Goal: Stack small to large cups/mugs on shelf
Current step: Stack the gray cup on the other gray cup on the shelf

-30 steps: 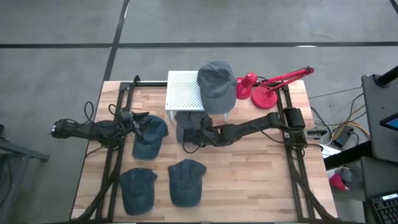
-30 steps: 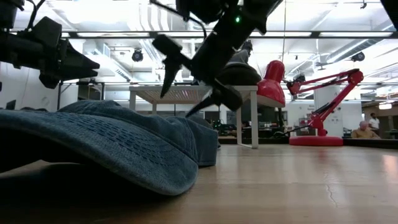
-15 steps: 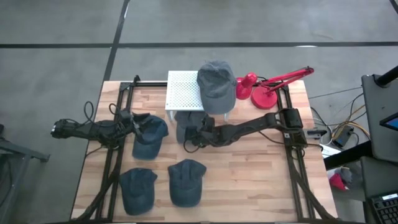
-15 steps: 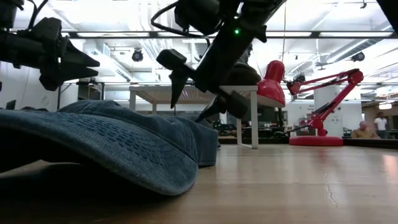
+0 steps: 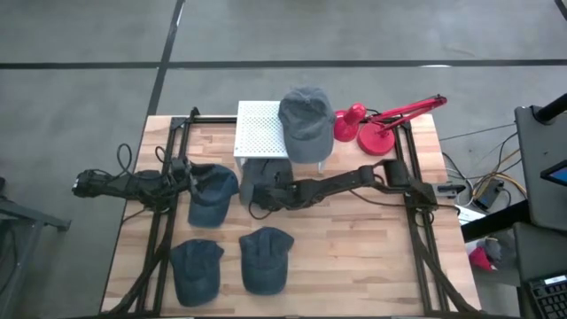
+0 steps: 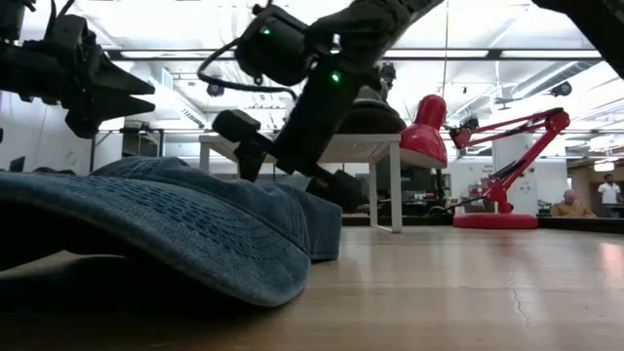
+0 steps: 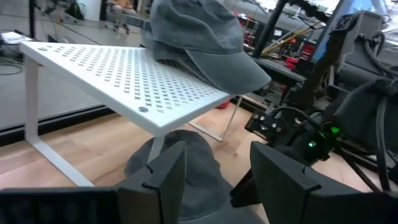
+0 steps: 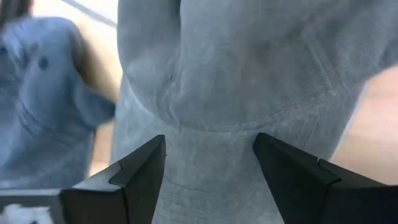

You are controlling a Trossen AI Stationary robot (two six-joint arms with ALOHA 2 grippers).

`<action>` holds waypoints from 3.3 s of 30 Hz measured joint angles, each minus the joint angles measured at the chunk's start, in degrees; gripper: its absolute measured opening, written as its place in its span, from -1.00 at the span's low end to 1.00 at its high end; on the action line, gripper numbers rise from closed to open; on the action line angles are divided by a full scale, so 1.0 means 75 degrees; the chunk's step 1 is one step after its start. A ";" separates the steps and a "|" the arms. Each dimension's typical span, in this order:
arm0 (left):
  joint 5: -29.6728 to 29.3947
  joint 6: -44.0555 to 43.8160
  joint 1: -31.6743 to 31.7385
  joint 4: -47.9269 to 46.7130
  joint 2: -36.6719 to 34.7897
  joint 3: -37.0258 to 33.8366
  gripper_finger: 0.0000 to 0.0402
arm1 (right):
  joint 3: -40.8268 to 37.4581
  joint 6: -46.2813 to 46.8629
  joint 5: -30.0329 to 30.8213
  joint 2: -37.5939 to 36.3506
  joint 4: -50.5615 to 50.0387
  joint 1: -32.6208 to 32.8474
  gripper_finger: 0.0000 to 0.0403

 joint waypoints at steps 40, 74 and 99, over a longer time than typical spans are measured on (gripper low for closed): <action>0.0217 0.0052 0.0000 0.0003 -0.0001 0.0029 -0.10 | 0.3026 0.2531 0.1512 0.0018 -0.7851 0.1022 0.13; 0.0211 -0.0204 -0.0003 0.0901 0.0000 0.0108 -0.10 | 0.0123 0.0819 -0.1783 -0.0079 -0.6897 0.0797 -0.01; 0.0205 -0.0539 0.0000 0.1090 0.0000 0.0102 -0.10 | -0.0017 -0.0223 -0.1497 -0.1033 -0.7810 0.1230 -0.96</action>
